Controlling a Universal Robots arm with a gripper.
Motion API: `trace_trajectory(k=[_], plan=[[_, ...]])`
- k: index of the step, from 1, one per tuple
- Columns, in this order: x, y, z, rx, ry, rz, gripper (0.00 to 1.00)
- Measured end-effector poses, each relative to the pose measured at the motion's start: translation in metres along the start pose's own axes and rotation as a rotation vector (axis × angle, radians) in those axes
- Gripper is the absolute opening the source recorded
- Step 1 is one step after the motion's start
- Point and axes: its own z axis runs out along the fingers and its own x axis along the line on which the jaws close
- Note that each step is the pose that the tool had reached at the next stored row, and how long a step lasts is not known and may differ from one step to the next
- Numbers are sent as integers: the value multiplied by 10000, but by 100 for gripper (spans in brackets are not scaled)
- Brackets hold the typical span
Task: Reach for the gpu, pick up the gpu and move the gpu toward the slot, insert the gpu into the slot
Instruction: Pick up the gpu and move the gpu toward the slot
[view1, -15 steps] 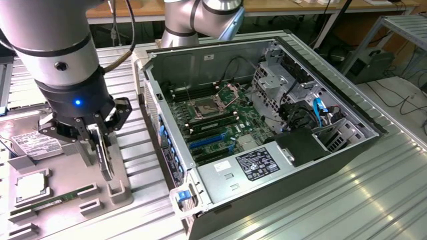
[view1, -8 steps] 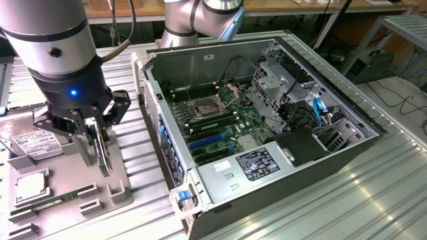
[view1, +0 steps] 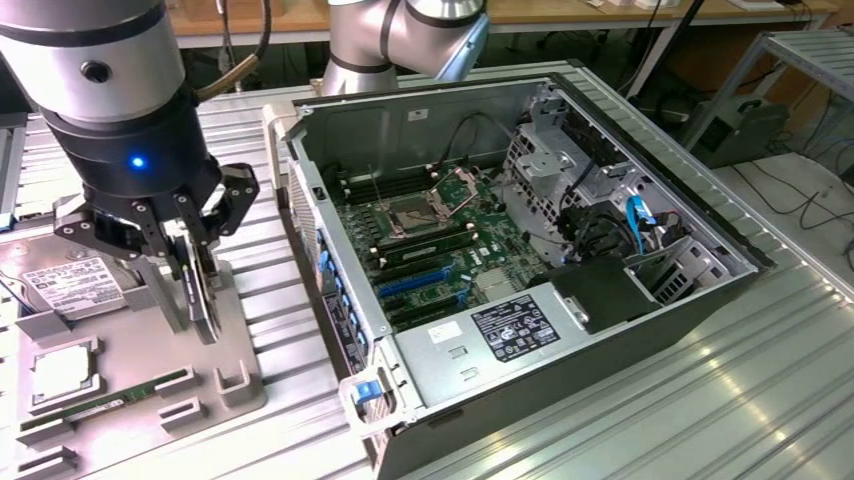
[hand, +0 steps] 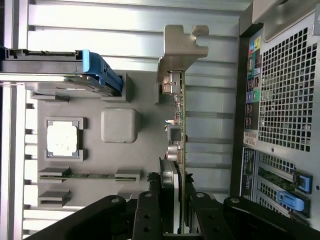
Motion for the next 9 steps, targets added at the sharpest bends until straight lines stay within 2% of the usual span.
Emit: trace_trajectory(k=[9], plan=[[-4,6,-162,0,0,1,28]])
